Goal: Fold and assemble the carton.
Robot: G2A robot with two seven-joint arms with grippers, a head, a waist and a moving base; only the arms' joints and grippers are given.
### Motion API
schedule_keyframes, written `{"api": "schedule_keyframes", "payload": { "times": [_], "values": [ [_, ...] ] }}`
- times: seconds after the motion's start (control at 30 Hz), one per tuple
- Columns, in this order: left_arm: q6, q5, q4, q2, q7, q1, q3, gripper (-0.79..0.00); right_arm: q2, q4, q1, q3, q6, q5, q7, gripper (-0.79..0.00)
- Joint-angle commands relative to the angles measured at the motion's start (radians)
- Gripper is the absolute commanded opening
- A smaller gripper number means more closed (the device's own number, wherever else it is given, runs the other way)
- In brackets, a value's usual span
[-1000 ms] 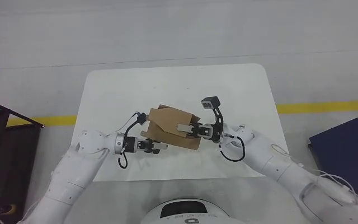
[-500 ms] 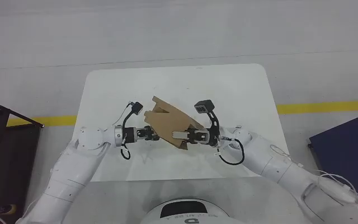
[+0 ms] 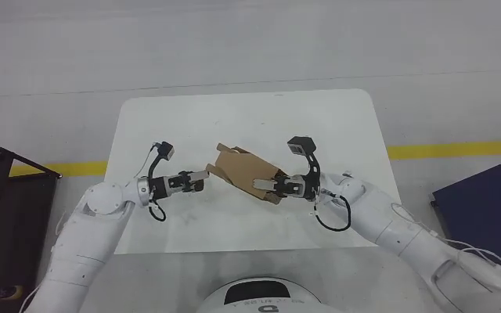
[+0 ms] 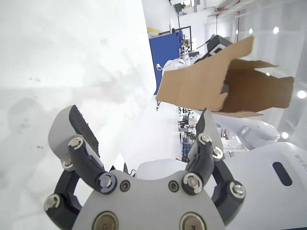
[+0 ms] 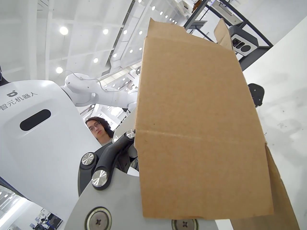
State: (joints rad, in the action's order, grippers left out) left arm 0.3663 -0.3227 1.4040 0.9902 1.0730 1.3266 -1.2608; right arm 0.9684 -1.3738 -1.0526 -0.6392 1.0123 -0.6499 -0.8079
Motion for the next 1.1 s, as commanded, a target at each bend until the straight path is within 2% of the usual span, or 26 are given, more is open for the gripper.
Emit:
{"api": "schedule_keyframes", "payload": {
  "times": [0.0,0.43,0.5,0.67,0.87,1.07],
  "values": [
    [-0.001,0.000,0.000,0.000,0.000,0.000,0.001,0.000,0.000,0.000,0.000,0.000,0.000,0.000,0.000,-0.785],
    [-0.001,0.000,0.000,0.000,0.000,0.000,0.001,0.000,0.002,-0.030,-0.021,0.001,-0.015,-0.038,0.015,-0.785],
    [-0.001,0.000,0.000,0.000,0.000,0.000,0.001,0.000,-0.001,-0.037,-0.037,-0.005,-0.016,-0.103,-0.011,-0.785],
    [0.008,-0.023,0.022,0.002,0.000,0.006,0.007,0.000,-0.011,-0.044,-0.054,-0.020,-0.107,-0.255,-0.107,-0.785],
    [0.029,-0.053,0.049,0.008,0.020,0.004,0.037,0.000,-0.011,-0.051,-0.079,-0.034,-0.169,-0.311,-0.169,-0.785],
    [0.032,-0.044,0.070,0.017,0.018,-0.031,0.079,0.000,0.005,-0.064,-0.086,-0.027,-0.217,-0.325,-0.217,-0.785]
  ]
}}
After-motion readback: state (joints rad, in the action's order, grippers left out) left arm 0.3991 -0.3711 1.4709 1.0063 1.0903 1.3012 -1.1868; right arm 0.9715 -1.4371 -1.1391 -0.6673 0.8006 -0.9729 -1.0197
